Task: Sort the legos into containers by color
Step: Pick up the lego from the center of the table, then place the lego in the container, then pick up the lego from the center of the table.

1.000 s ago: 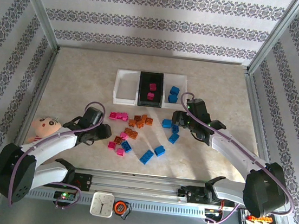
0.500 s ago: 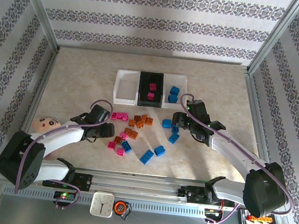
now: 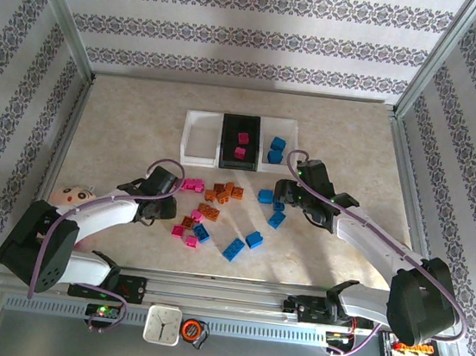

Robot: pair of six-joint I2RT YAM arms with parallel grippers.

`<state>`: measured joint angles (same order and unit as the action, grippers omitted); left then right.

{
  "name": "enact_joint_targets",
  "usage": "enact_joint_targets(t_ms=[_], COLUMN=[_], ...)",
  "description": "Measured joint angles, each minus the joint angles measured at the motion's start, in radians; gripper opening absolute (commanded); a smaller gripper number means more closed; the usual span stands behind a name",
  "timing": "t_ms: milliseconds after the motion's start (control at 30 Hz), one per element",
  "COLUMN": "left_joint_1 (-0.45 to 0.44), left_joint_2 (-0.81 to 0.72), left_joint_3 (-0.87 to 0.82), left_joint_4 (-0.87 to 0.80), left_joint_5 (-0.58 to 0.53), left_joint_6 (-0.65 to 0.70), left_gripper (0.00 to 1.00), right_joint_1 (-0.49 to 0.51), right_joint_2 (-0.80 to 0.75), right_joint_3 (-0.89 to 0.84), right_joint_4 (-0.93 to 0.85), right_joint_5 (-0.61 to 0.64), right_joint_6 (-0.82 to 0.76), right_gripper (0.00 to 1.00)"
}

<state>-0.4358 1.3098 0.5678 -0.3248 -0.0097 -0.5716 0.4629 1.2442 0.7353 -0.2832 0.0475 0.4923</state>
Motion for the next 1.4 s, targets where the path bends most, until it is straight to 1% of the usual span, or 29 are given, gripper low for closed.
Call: enact_joint_targets(t_ms=[100, 233, 300, 433, 567, 633, 700, 733, 833, 933, 1067, 1133, 1200, 1400], left_joint_1=[-0.014, -0.016, -0.016, -0.003, 0.040, 0.061, 0.076, 0.082, 0.091, 0.091, 0.090, 0.087, 0.079, 0.007], left_joint_2=[-0.017, 0.013, 0.077, 0.276, 0.475, 0.540, 0.593, 0.613, 0.653, 0.659, 0.645, 0.607, 0.536, 0.200], left_joint_3=[0.076, 0.296, 0.422, 0.630, 0.755, 0.789, 0.827, 0.846, 0.895, 0.914, 0.918, 0.903, 0.866, 0.644], left_joint_4=[-0.005, -0.004, 0.006, 0.029, 0.026, 0.016, 0.001, -0.008, -0.018, -0.020, -0.020, -0.018, -0.015, 0.061], left_joint_5=[0.037, 0.055, 0.055, 0.051, 0.046, 0.035, 0.024, 0.023, 0.020, 0.027, 0.051, 0.066, 0.077, 0.127], left_joint_6=[0.000, 0.019, 0.036, 0.067, 0.078, 0.080, 0.082, 0.082, 0.082, 0.080, 0.074, 0.074, 0.071, 0.055], left_gripper=[0.29, 0.28, 0.29, 0.27, 0.26, 0.26, 0.30, 0.34, 0.50, 0.61, 0.67, 0.69, 0.71, 0.79], right_joint_1=[0.000, 0.000, 0.000, 0.000, 0.000, 0.000, 0.000, 0.000, 0.000, 0.000, 0.006, 0.024, 0.060, 0.210], right_joint_2=[0.000, 0.000, 0.000, -0.001, -0.029, -0.050, -0.071, -0.079, -0.093, -0.101, -0.104, -0.100, -0.085, 0.055], right_joint_3=[0.000, 0.000, -0.001, -0.011, -0.029, -0.033, -0.037, -0.039, -0.044, -0.053, -0.065, -0.065, -0.064, -0.006], right_joint_4=[0.000, 0.000, 0.000, 0.000, -0.008, -0.016, -0.020, -0.021, -0.025, -0.029, -0.031, -0.026, -0.016, 0.013], right_joint_5=[0.000, 0.000, 0.000, 0.000, 0.000, 0.000, 0.000, 0.000, -0.001, -0.013, -0.054, -0.073, -0.089, -0.139], right_joint_6=[0.000, 0.003, 0.004, 0.007, 0.007, 0.007, 0.007, 0.007, 0.007, 0.007, 0.003, -0.001, -0.005, -0.043], right_gripper=[0.65, 0.65, 0.65, 0.65, 0.65, 0.66, 0.66, 0.66, 0.67, 0.67, 0.67, 0.67, 0.67, 0.65])
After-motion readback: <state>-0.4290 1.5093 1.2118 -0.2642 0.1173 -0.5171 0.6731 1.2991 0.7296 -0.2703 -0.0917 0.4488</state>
